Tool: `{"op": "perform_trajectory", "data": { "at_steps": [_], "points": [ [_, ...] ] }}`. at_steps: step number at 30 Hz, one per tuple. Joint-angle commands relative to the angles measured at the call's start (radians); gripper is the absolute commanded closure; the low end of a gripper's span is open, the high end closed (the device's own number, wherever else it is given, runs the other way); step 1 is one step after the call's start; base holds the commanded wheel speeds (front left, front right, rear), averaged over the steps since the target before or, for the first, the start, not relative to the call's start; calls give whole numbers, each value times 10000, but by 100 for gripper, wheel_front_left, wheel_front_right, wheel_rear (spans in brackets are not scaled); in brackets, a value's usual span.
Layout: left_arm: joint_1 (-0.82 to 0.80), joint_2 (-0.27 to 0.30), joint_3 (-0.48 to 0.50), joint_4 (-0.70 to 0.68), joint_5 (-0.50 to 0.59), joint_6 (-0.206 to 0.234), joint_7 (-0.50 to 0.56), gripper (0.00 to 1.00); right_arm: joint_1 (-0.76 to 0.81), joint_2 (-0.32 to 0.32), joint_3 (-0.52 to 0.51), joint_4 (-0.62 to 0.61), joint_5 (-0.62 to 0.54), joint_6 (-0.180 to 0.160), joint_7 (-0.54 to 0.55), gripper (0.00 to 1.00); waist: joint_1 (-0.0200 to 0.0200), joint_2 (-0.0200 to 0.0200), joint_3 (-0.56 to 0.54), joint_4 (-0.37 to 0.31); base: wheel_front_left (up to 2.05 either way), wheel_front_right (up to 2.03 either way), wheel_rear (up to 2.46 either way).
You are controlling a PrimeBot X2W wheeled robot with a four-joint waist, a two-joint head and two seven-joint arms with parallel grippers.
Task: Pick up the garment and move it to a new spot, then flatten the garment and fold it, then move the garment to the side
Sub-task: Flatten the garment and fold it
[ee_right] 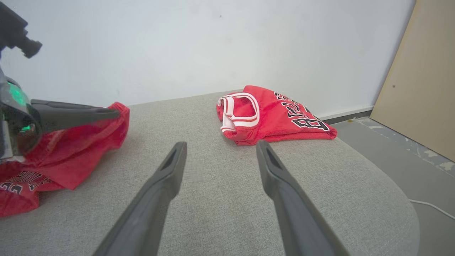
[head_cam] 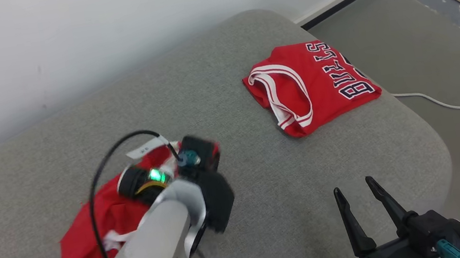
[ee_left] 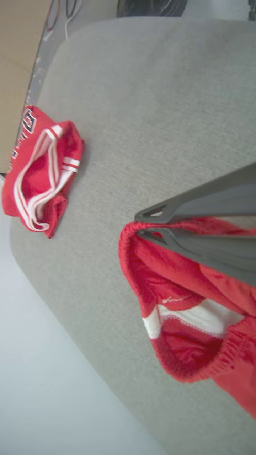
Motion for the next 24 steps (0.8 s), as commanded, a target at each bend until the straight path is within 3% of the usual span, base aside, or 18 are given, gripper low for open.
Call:
{"op": "perform_trajectory", "data": {
  "at_steps": [1,7,14,19,24],
  "points": [
    [-439,-17,-26,-502,-276,30,-530,100,-12,4,-11,27,-96,-19,-40,0,0,-1,-154,171,0,0,0],
    [-1450,-9,-55,-2163,-1331,287,-2113,100,116,4,-36,17,-189,-19,65,0,0,-1,-533,553,0,0,0],
    [-2073,5,-20,-3459,-2164,799,-2652,100,341,4,-329,-169,-310,-19,165,0,0,-1,-911,1428,0,0,0],
    [-1249,438,-4,-3941,-2224,1022,-2622,100,502,-3,-471,-325,-371,-20,256,0,0,-1,-1056,2166,0,0,0],
    [734,1384,-106,-4719,-2563,1252,-2485,100,650,-3,-475,-508,-346,-20,349,0,0,-1,-1152,3001,0,0,0]
  ]
}}
